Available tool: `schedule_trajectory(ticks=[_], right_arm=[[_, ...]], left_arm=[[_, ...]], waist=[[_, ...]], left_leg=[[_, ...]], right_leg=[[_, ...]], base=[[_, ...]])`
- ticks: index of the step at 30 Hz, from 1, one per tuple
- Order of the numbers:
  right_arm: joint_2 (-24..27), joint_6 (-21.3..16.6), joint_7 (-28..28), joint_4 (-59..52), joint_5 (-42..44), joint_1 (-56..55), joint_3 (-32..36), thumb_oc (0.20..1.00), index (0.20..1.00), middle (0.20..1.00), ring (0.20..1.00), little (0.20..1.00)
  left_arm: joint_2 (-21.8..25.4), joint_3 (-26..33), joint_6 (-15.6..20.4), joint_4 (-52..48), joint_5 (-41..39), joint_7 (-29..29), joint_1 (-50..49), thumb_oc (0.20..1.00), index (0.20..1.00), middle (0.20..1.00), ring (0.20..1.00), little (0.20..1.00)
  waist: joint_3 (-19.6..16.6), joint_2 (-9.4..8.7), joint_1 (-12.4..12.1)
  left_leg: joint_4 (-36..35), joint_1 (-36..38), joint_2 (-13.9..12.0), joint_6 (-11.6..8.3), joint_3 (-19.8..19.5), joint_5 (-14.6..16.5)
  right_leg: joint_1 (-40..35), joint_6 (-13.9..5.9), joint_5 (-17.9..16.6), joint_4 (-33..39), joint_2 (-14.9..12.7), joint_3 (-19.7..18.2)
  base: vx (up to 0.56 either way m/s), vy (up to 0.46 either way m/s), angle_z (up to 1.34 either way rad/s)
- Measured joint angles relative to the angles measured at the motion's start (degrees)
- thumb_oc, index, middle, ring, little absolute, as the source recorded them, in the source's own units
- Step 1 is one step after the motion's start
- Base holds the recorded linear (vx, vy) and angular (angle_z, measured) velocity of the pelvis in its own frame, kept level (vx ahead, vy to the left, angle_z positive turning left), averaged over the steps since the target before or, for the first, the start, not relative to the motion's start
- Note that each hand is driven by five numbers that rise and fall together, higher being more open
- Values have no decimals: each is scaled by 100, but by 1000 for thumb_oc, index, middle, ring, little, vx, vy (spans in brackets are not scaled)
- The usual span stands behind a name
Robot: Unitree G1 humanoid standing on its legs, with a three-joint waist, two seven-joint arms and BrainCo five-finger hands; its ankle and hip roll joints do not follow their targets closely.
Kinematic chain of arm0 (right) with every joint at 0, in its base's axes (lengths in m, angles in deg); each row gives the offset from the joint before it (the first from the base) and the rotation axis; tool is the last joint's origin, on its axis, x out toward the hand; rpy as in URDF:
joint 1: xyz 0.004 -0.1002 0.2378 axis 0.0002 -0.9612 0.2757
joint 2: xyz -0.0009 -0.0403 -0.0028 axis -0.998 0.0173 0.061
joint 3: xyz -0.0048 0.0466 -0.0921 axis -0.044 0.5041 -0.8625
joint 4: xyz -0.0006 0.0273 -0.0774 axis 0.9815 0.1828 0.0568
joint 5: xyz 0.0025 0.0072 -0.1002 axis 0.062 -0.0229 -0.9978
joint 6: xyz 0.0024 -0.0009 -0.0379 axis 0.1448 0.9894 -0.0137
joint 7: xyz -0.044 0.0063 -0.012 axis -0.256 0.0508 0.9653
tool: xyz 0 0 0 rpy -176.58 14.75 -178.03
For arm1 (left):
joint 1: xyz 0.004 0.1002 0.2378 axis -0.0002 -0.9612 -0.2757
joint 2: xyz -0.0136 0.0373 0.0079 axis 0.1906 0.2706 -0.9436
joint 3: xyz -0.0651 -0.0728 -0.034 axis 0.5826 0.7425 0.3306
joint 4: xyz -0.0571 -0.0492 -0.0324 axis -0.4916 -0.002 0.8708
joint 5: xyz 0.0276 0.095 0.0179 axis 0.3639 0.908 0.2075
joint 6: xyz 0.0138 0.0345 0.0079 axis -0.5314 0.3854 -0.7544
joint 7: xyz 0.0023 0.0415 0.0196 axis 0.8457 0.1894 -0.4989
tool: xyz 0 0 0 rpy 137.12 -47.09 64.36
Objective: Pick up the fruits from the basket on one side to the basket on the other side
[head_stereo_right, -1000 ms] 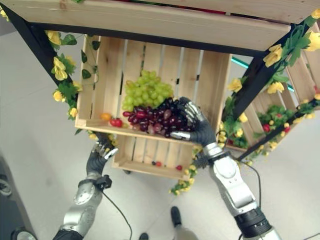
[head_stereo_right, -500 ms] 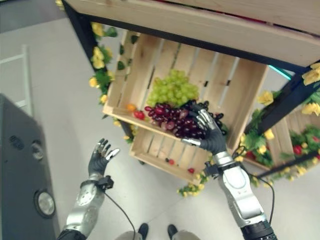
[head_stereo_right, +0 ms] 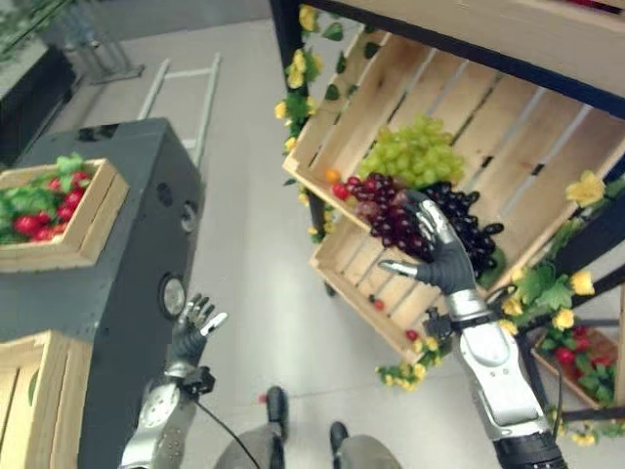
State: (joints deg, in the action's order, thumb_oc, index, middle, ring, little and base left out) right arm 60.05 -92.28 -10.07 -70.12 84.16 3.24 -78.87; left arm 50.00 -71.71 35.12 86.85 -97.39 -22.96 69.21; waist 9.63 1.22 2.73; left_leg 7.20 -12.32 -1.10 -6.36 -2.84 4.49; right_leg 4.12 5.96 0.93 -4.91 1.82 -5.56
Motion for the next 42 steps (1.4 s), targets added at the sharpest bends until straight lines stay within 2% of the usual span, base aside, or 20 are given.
schedule_trajectory(ticks=[3, 5, 7, 8, 9, 10, 12, 13, 14, 16, 17, 18, 21, 25, 27, 30, 38, 42], right_arm=[[28, -2, 13, 11, 4, -18, 115, 1000, 1000, 1000, 1000, 1000], [43, -6, 50, 14, 3, -74, 219, 1000, 1000, 1000, 1000, 1000], [63, -10, 91, -15, 2, -55, 371, 1000, 1000, 1000, 1000, 1000], [92, -9, 98, -63, 9, -129, 517, 1000, 1000, 1000, 1000, 1000], [128, -13, 93, -118, 14, -239, 588, 1000, 1000, 1000, 1000, 1000], [197, -14, 61, -137, 22, -312, 600, 1000, 1000, 1000, 1000, 1000], [194, 36, -83, -308, 88, -457, 596, 1000, 1000, 1000, 1000, 1000], [212, 44, -253, -406, 135, -677, 526, 1000, 1000, 1000, 1000, 1000], [110, 114, -475, -457, 188, -854, 353, 1000, 1000, 1000, 1000, 1000], [-18, 157, -680, -530, 230, -1059, 32, 1000, 1000, 1000, 1000, 1000], [-20, 162, -697, -563, 245, -1062, -21, 1000, 1000, 1000, 1000, 1000], [-25, 160, -736, -717, 355, -1096, -49, 1000, 1000, 1000, 1000, 1000], [-25, 166, -779, -882, 474, -1035, -74, 1000, 1000, 1000, 1000, 1000], [-255, 169, -780, -940, 473, -923, -110, 1000, 1000, 1000, 1000, 1000], [-265, 177, -741, -944, 473, -864, -239, 1000, 1000, 1000, 1000, 1000], [-269, 237, -745, -963, 474, -881, -311, 1000, 1000, 1000, 1000, 1000], [-275, 372, -724, -818, 410, -910, -339, 1000, 1000, 1000, 1000, 1000], [-415, 361, -501, 148, -25, -911, -543, 1000, 1000, 1000, 1000, 1000]], left_arm=[[-51, -13, 6, 8, -4, -55, 98, 1000, 1000, 1000, 1000, 1000], [-85, -11, 6, 2, -37, -77, 174, 1000, 1000, 1000, 1000, 1000], [-129, -20, 2, 10, -44, -111, 251, 1000, 1000, 1000, 1000, 1000], [-153, -20, 0, 24, -44, -149, 285, 1000, 1000, 1000, 1000, 1000], [-179, -19, -3, -3, -45, -160, 333, 1000, 1000, 1000, 1000, 1000], [-211, -20, 1, -1, -45, -183, 337, 1000, 1000, 1000, 1000, 1000], [-284, -29, -15, 8, -40, -204, 325, 1000, 1000, 1000, 1000, 1000], [-326, -34, -15, -1, -31, -244, 401, 1000, 1000, 1000, 1000, 1000], [-317, -47, -28, 27, -32, -248, 418, 1000, 1000, 1000, 1000, 1000], [-243, -43, -30, 12, -26, -254, 217, 1000, 1000, 1000, 1000, 1000], [-208, -29, -30, 11, -25, -249, 163, 1000, 1000, 1000, 1000, 1000], [-163, 4, -30, 6, -15, -232, 91, 1000, 1000, 1000, 1000, 1000], [12, 126, -30, -59, 15, -171, -1, 1000, 1000, 1000, 1000, 1000], [283, 217, -32, -176, 66, -45, -16, 1000, 1000, 1000, 1000, 1000], [288, 217, -33, -176, 67, -11, -17, 1000, 1000, 1000, 1000, 1000], [280, 216, -39, -184, 69, -3, -30, 1000, 1000, 1000, 1000, 1000], [259, 217, -82, -183, 80, 17, -51, 1000, 1000, 1000, 1000, 1000], [285, 210, -91, -127, 158, 40, -57, 1000, 1000, 1000, 1000, 1000]], waist=[[-42, 34, 210], [-87, 69, 297], [-76, 30, 393], [-73, 47, 465], [-99, 83, 536], [-124, 159, 595], [-129, 242, 606], [-138, 318, 601], [-109, 296, 584], [-161, 173, 560], [-172, 152, 535], [-172, 135, 412], [-144, -79, 324], [-223, -631, 228], [-286, -752, 237], [-324, -809, 242], [-340, -810, 233], [-345, -816, 203]], left_leg=[[457, 327, 165, -110, -99, 78], [468, 517, 163, -188, -99, 138], [490, 737, 110, -213, -57, 174], [524, 879, 63, -296, 28, 227], [494, 916, -23, -246, 87, 208], [304, 1090, -152, -82, 105, 63], [0, 1210, -253, -77, 233, 67], [-286, 1191, -283, 22, 273, 89], [-538, 1239, -248, 276, 278, 129], [-746, 1286, -19, 416, 270, -93], [-789, 1276, 48, 465, 272, -127], [-876, 1282, 155, 553, 290, -194], [-922, 1264, 332, 652, 299, -267], [-962, 1264, 376, 687, 427, -302], [-976, 1277, 381, 687, 449, -300], [-1070, 1375, 375, 688, 555, -300], [-1202, 1475, 332, 687, 583, -302], [-1186, 1477, 340, 690, 569, -303]], right_leg=[[-121, -75, -182, 352, -266, 602], [-85, -129, -301, 514, -354, 870], [-47, -190, -407, 644, -433, 1156], [-38, -237, -437, 658, -492, 1441], [-43, -278, -454, 694, -494, 1535], [4, -331, -461, 660, -464, 1669], [65, -446, -547, 663, -492, 1858], [131, -570, -543, 633, -483, 1896], [141, -698, -571, 632, -514, 1761], [112, -872, -604, 682, -604, 1240], [118, -905, -634, 701, -667, 1183], [135, -998, -698, 752, -773, 1111], [133, -1129, -819, 871, -915, 999], [208, -1164, -854, 875, -941, 879], [214, -1172, -858, 876, -946, 834], [201, -1184, -864, 895, -929, 721], [102, -1176, -883, 1000, -861, 619], [95, -1177, -884, 981, -893, 619]], base=[[-264, 32, 53], [-203, 81, 58], [-217, 130, 63], [-132, 129, 70], [-76, 147, 89], [-94, 227, 65], [-25, 167, 59], [26, 124, 75], [-4, 211, 74], [-51, 219, 52], [-50, 170, 24], [-48, 110, 8], [-58, 130, 7], [-15, 110, -12], [15, 85, -11], [20, 38, -18], [-5, 44, -6], [-51, 111, 3]])
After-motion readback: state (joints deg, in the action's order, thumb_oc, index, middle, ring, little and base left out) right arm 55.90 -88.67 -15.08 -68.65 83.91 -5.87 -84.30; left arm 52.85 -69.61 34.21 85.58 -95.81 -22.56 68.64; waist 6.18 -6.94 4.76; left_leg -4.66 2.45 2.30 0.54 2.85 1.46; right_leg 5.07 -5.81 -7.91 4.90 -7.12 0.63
